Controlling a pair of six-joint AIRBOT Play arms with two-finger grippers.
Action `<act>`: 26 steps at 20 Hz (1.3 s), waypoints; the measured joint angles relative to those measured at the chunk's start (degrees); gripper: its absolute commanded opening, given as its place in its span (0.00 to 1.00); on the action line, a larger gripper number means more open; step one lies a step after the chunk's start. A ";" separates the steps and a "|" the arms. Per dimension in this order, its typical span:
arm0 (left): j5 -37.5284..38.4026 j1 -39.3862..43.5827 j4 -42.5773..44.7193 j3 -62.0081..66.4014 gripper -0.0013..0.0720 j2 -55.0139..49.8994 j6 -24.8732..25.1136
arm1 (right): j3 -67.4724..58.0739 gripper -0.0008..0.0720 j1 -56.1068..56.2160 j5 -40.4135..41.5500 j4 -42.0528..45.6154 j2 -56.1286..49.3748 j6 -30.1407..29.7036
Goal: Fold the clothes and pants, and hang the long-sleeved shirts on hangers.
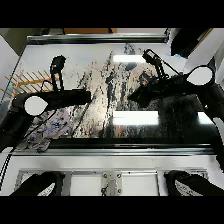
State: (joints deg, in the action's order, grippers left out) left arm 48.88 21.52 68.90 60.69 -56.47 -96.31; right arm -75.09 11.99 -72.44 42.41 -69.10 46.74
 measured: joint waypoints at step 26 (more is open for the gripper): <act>18.78 -27.12 21.27 -0.09 0.97 -10.56 1.05 | 0.07 0.03 0.00 0.00 -0.15 -0.83 0.00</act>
State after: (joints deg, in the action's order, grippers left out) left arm 67.66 -5.61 90.17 60.60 -67.02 -95.26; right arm -75.02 11.99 -72.44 42.26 -69.93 46.74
